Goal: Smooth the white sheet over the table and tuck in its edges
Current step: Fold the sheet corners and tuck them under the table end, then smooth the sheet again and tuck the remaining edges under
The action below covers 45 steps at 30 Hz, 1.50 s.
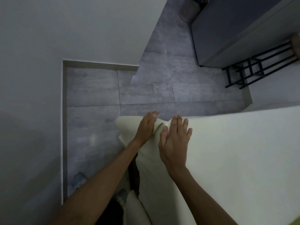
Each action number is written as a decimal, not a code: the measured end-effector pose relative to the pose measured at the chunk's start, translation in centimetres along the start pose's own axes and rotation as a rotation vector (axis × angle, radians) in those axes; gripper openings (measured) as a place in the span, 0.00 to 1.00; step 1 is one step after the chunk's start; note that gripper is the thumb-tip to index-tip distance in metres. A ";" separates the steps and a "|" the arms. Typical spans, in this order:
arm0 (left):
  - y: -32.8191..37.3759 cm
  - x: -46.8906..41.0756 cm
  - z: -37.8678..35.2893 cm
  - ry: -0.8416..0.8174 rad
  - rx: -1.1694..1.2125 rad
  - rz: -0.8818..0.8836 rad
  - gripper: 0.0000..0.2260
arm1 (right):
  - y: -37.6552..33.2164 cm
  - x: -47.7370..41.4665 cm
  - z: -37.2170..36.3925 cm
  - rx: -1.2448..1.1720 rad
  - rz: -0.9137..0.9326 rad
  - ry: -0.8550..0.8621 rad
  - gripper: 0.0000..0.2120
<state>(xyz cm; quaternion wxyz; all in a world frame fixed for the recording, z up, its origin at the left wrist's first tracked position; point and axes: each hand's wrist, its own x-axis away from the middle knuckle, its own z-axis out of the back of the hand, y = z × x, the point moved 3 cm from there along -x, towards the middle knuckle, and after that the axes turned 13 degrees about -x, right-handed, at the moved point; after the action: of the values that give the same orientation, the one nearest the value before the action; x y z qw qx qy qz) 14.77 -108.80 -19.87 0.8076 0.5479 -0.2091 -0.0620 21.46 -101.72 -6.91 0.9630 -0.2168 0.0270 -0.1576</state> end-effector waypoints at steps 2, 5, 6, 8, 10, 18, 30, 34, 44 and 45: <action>-0.8 -0.2 0.2 -0.007 0.022 0.060 0.20 | 0.1 0.0 0.0 -0.004 0.000 0.003 0.33; -1.9 -0.5 0.3 -0.045 -0.033 0.097 0.20 | 0.2 0.0 -0.1 -0.003 -0.005 0.006 0.32; -2.3 -0.6 0.4 -0.058 -0.060 0.096 0.22 | 0.2 0.0 -0.1 -0.004 -0.007 0.006 0.32; -3.2 -0.7 0.7 -0.071 -0.108 0.100 0.29 | 0.2 -0.1 -0.2 -0.005 -0.003 0.004 0.32; -3.7 -0.7 1.1 -0.083 -0.152 0.105 0.33 | 0.2 -0.1 -0.2 -0.003 0.005 0.002 0.32; 3.4 2.1 5.0 -0.128 -0.127 0.004 0.21 | 0.2 0.1 -0.1 -0.062 -0.032 0.006 0.36; 12.8 4.5 5.4 -0.203 -0.816 -0.659 0.19 | 1.7 0.7 2.6 -0.288 -0.522 0.338 0.33; 13.5 4.3 1.8 -0.437 -1.114 -0.943 0.25 | 3.4 1.9 3.0 -0.301 -0.645 0.379 0.30; 13.6 3.2 -0.2 -0.607 -1.299 -0.934 0.32 | 11.0 13.3 4.9 -0.050 -0.751 0.307 0.34; 13.6 3.2 -0.1 -0.625 -1.308 -0.923 0.32 | 11.8 15.1 5.3 -0.027 -0.779 0.300 0.35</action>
<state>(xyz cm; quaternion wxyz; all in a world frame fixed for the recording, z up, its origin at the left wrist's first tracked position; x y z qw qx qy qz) 15.92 -104.43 -6.65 0.7604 -0.0396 -0.1003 -0.6405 39.87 -94.17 -6.86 0.8137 -0.1980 0.0851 -0.5398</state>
